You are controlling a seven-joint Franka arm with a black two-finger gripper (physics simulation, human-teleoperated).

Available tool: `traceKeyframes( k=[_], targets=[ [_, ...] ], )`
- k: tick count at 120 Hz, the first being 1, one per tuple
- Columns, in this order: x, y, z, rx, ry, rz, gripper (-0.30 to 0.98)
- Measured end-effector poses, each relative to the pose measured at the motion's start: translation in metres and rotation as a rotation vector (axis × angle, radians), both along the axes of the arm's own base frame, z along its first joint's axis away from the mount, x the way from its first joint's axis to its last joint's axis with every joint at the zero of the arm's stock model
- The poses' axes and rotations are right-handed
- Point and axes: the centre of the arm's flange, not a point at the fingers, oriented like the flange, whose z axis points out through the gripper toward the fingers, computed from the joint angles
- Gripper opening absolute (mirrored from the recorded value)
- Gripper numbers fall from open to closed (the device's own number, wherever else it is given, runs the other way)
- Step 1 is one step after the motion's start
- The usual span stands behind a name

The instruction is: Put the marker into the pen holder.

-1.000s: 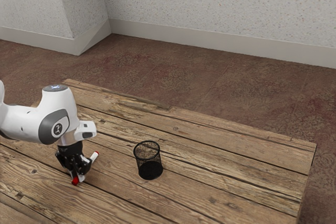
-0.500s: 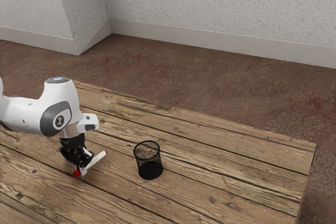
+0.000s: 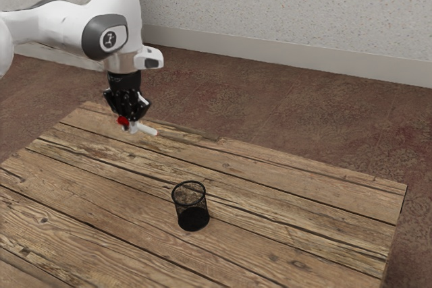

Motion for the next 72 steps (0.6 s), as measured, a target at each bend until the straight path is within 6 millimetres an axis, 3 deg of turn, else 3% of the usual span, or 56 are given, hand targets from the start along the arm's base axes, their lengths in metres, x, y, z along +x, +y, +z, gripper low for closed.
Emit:
traceKeyframes(
  k=[9, 17, 50, 72],
  targets=[
    [-0.006, -0.089, -0.004, -0.006, 0.08, -0.135, -0.1],
    [-0.017, -0.128, -0.01, -0.011, 0.146, -0.191, -0.09],
    [-0.039, -0.164, -0.027, -0.028, 0.316, -0.224, -0.06],
    [-0.043, -0.167, -0.052, -0.027, 0.406, -0.221, -0.05]
  ],
)
